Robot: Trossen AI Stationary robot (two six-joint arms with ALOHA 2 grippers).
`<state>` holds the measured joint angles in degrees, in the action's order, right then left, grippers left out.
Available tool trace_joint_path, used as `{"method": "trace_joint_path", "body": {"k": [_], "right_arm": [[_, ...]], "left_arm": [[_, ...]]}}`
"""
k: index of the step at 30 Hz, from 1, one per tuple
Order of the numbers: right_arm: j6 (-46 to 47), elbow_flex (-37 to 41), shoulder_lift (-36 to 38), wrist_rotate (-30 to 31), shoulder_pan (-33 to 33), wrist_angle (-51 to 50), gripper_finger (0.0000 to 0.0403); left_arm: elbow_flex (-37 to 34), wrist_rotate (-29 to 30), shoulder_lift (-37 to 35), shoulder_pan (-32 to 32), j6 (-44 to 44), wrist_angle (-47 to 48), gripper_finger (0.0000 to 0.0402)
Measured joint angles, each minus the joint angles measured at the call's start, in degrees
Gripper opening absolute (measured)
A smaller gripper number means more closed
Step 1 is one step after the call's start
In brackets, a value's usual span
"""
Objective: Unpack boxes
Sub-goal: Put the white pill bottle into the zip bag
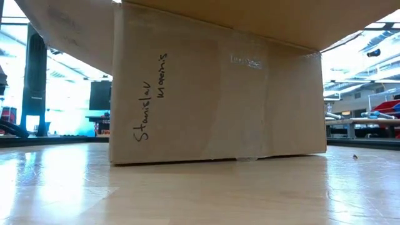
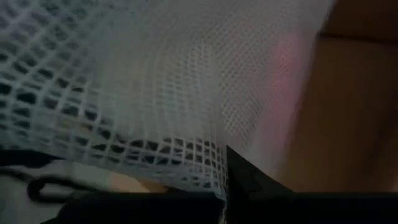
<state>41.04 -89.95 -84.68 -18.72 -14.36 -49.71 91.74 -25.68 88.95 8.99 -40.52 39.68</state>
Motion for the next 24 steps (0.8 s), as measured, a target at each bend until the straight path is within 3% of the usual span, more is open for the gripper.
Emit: {"method": "trace_joint_path", "body": {"k": [5,8,14,24], "right_arm": [[3.87,-0.09,2.18,-12.63,-0.49,0.17,0.0001],[3.09,-0.09,2.34,-15.55,-0.67,-4.14,0.0001],[-1.06,1.86,0.75,-9.00,-2.68,-12.43,0.0002],[-4.07,9.26,0.42,-5.01,-5.75,-8.48,0.0010]], "left_arm": [[4.23,-10.98,-0.64,-0.04,-3.58,-8.78,0.0019],[3.61,-12.20,-0.51,0.00,-3.43,-9.03,0.0019],[-2.43,-9.59,-0.44,2.36,-3.29,-10.90,0.0019],[-13.30,-7.87,-0.33,5.31,-7.03,-24.51,0.0019]]}}
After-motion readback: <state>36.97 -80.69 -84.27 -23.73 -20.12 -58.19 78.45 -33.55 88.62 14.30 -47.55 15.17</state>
